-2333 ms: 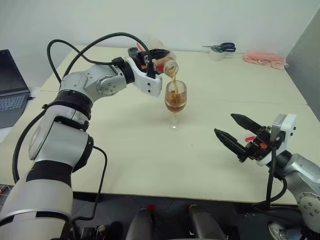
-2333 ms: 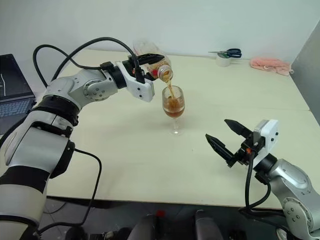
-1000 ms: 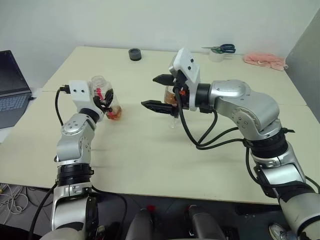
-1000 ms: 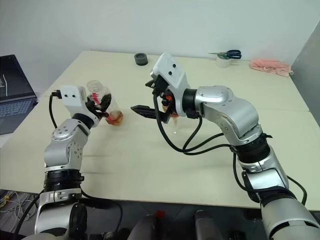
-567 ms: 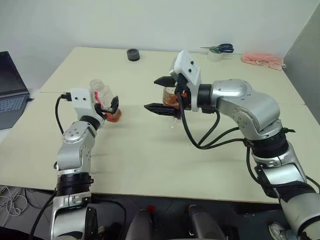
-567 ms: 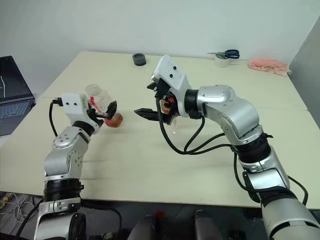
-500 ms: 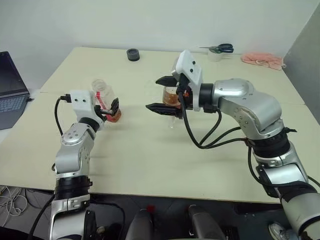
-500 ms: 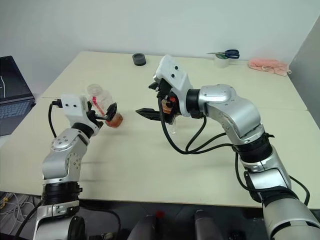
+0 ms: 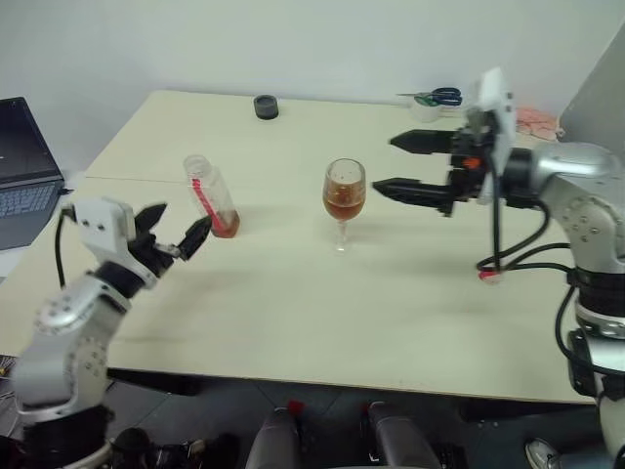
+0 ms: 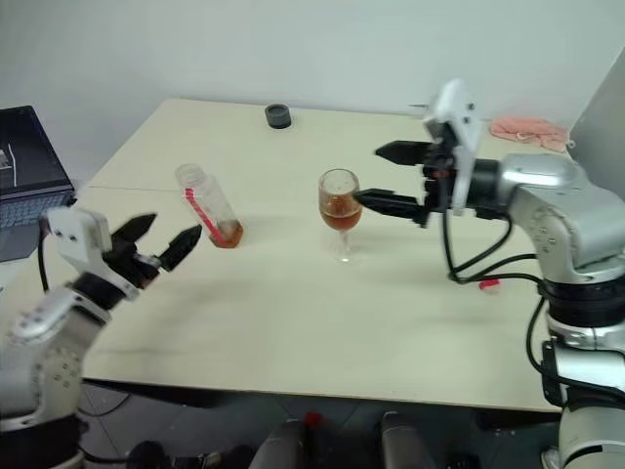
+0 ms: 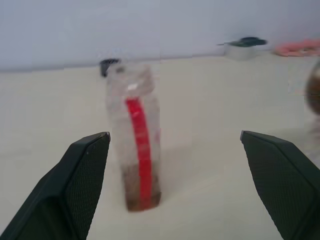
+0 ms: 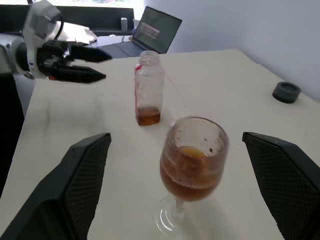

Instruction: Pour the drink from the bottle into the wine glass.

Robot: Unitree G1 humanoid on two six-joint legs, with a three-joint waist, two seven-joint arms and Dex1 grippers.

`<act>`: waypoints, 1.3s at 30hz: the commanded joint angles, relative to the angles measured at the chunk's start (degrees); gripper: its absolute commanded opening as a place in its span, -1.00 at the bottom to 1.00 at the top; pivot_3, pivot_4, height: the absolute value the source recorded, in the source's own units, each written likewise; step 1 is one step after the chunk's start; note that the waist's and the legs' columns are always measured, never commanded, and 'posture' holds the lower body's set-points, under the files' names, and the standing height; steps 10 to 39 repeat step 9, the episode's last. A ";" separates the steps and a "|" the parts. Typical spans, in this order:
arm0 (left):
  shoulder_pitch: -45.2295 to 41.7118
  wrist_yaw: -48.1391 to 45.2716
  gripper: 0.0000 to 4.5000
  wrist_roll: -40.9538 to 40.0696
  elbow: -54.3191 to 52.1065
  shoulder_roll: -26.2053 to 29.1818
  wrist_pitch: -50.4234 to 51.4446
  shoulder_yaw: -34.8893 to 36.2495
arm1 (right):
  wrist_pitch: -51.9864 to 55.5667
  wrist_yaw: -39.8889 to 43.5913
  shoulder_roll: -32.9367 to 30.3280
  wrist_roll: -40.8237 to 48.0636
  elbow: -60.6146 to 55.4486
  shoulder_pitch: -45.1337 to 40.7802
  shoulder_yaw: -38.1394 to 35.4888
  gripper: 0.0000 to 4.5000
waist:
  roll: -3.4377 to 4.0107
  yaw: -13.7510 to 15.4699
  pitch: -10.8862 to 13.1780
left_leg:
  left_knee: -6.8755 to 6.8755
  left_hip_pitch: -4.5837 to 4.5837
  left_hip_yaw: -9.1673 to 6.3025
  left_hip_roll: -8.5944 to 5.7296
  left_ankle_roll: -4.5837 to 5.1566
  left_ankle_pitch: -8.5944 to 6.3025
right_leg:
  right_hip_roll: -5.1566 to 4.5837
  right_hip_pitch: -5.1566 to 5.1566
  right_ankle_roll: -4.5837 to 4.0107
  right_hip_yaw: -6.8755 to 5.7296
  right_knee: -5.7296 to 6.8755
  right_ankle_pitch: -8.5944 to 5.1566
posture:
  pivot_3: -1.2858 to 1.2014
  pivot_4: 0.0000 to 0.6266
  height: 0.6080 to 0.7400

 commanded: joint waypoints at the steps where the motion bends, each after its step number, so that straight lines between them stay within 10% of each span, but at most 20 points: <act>1: -4.15 -3.99 0.99 -5.62 -2.81 4.62 3.93 0.69 | -3.90 2.51 -2.18 1.34 -0.14 2.88 -5.14 1.00 | 0.03 -0.03 0.02 | -0.03 0.00 0.07 0.00 0.00 0.00 | -0.01 0.00 0.01 0.04 -0.05 0.00 | 0.03 -0.52 1.00; 39: -9.09 -8.49 0.99 -9.21 -0.73 8.36 6.82 -1.38 | -7.51 4.03 -1.58 3.51 -1.40 7.85 -7.73 1.00 | 0.06 -0.98 0.04 | -0.08 0.04 0.16 0.11 0.00 0.00 | 0.06 -0.02 0.01 0.10 -0.11 0.01 | 0.03 -0.52 1.00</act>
